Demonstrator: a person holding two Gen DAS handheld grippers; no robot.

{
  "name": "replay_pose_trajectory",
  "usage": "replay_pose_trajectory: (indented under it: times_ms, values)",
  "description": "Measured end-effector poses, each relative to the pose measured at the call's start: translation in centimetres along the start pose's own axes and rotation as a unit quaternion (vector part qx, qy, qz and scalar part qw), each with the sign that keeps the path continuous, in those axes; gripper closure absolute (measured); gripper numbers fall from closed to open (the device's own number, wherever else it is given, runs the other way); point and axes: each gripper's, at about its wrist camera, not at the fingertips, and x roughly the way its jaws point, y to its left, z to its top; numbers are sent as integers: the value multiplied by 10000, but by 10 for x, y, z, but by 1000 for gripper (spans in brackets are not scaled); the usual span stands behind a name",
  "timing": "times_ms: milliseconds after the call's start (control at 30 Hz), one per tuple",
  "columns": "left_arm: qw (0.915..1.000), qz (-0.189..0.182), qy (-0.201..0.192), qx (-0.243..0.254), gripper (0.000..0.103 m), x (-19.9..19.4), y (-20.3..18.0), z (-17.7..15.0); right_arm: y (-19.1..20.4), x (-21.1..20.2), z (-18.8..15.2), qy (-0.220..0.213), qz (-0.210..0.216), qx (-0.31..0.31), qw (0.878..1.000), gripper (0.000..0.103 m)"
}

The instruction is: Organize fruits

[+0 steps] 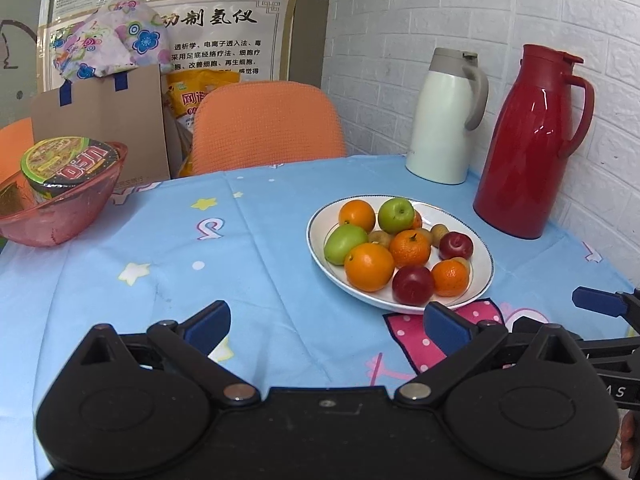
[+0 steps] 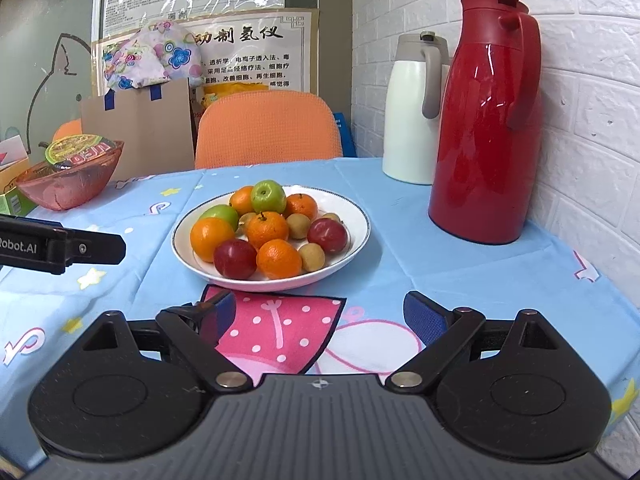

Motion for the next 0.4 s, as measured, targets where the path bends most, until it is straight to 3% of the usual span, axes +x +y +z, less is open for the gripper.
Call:
replay_pose_trajectory:
  times_ms: [400]
  values:
    - [9999,-19,27,129,0,-1,-5,-6,6,2,-4,76,9,-36,10000,0]
